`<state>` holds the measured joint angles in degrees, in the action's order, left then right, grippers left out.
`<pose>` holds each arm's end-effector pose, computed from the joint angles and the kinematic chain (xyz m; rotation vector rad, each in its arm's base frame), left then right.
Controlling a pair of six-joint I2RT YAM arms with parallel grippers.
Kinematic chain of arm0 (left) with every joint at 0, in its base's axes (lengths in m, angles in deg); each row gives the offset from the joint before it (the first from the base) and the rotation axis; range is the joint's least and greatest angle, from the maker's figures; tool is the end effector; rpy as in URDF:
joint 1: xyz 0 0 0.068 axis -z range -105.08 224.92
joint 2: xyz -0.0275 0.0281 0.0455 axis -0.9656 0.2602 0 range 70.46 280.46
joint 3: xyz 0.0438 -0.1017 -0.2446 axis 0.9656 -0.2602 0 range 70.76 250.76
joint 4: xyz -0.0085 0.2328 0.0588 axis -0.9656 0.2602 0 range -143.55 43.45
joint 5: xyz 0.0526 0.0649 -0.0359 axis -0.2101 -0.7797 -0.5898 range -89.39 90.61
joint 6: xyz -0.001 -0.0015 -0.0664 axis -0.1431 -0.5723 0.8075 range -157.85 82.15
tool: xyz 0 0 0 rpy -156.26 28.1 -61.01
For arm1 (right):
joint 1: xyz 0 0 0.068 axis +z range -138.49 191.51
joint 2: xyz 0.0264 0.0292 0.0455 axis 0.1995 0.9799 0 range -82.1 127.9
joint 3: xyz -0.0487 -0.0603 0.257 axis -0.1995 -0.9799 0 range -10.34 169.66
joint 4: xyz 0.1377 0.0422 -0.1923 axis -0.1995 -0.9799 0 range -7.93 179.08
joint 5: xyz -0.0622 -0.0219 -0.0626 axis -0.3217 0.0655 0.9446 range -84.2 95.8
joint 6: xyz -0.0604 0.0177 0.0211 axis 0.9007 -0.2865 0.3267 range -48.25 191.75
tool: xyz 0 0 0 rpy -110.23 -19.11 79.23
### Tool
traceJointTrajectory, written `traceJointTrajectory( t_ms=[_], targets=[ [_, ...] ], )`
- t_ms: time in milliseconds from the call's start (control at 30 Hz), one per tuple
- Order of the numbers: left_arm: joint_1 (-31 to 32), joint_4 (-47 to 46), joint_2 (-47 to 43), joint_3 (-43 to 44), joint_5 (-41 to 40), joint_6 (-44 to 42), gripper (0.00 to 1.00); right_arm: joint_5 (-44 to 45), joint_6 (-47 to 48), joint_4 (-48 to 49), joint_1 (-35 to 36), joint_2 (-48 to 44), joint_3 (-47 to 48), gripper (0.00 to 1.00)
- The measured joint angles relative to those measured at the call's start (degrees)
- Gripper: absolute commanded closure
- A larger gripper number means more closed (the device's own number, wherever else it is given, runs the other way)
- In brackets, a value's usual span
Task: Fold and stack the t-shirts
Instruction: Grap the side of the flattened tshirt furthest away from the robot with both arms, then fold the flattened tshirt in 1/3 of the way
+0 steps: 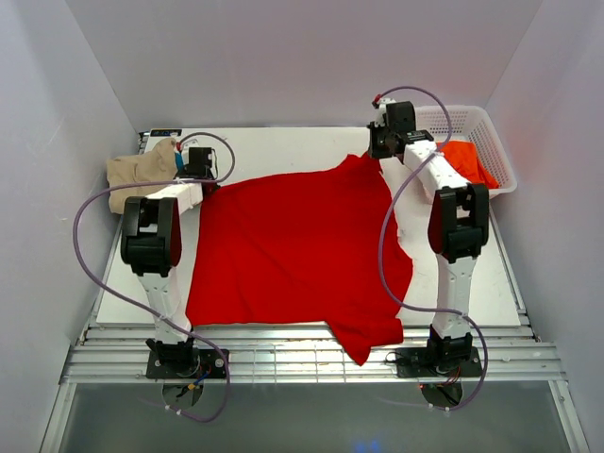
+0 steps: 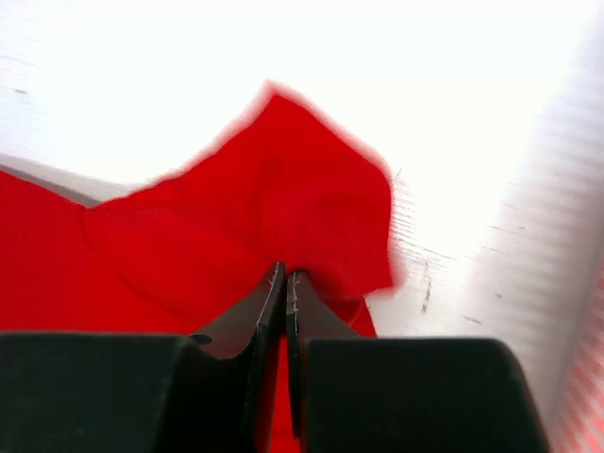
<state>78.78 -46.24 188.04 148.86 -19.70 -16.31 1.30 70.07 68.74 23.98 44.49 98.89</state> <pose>0.4345 -0.0110 0.1586 -0.5206 2.2736 0.2040 0.4919 0.1130 0.2355 -0.2532 2.2211 0.2224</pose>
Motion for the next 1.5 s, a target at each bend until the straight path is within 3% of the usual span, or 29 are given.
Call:
traceJointTrajectory(
  t_ms=[367,667,967,1500],
  targets=[
    [0.0,-5.9,-18.9,-11.8,4.6,3.2,1.0,3.0,0.8,2.4,3.7,-20.6,-18.5,0.92],
    [0.0,-1.8,-20.6,-19.0,7.2,5.4,1.0,8.1,-0.1,-0.9,8.0,-31.0,-39.0,0.92],
    [0.0,2.9,-20.7,-21.3,3.6,7.0,1.0,12.9,-2.6,-2.4,12.1,-41.0,-44.9,0.92],
    [0.0,7.7,-23.8,-25.0,-1.6,10.5,1.0,18.5,-6.3,-7.2,15.3,-41.5,-50.7,0.92]
  ],
)
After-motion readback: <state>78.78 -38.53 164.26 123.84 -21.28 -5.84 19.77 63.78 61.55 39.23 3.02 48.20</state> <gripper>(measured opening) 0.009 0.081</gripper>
